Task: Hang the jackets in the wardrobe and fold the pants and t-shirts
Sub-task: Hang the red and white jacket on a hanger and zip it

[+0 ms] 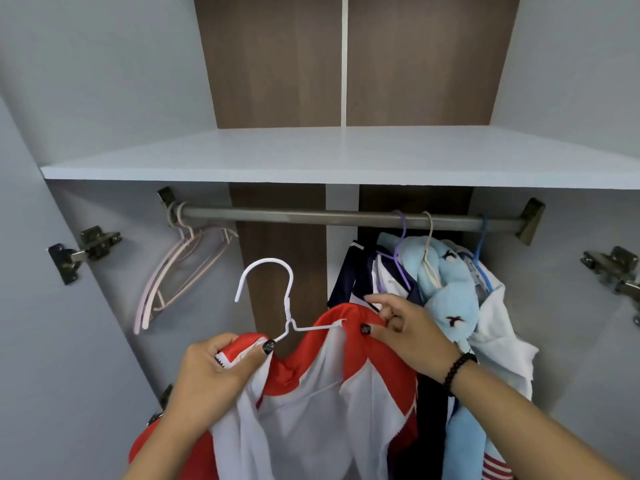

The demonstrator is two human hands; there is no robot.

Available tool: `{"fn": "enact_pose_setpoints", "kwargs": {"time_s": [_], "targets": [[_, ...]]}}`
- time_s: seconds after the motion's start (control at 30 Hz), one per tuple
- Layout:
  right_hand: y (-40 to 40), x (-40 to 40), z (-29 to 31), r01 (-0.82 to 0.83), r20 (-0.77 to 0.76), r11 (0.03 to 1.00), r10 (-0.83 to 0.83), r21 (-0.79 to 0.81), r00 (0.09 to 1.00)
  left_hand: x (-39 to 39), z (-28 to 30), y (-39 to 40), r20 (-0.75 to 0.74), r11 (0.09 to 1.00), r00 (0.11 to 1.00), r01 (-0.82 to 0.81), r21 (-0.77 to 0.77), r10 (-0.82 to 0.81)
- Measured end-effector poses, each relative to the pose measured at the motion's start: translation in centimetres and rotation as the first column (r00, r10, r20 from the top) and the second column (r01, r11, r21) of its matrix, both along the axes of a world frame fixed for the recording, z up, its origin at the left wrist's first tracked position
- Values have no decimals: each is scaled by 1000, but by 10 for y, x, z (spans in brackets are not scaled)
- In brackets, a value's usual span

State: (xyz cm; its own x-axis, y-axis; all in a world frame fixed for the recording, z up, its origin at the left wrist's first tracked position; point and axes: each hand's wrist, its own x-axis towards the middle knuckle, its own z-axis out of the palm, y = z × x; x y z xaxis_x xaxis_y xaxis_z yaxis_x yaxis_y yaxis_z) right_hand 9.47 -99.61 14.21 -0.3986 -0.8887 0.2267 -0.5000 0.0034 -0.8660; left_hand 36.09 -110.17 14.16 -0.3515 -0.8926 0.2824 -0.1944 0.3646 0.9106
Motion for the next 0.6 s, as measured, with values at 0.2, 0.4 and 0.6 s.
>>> {"fn": "enact_pose_setpoints", "kwargs": {"time_s": [0.2, 0.4, 0.6], "targets": [[-26, -1, -1, -17, -492, 995, 65, 101, 868, -3, -1, -30, 29, 998, 998, 59, -32, -58], [-43, 3, -24, -67, -433, 987, 126, 149, 893, -24, -13, -64, 71, 982, 980, 183, 39, -186], [-55, -2, -42, -7, -381, 986, 70, 164, 922, -65, -20, -101, 270, 953, 918, 302, 6, -292]]}}
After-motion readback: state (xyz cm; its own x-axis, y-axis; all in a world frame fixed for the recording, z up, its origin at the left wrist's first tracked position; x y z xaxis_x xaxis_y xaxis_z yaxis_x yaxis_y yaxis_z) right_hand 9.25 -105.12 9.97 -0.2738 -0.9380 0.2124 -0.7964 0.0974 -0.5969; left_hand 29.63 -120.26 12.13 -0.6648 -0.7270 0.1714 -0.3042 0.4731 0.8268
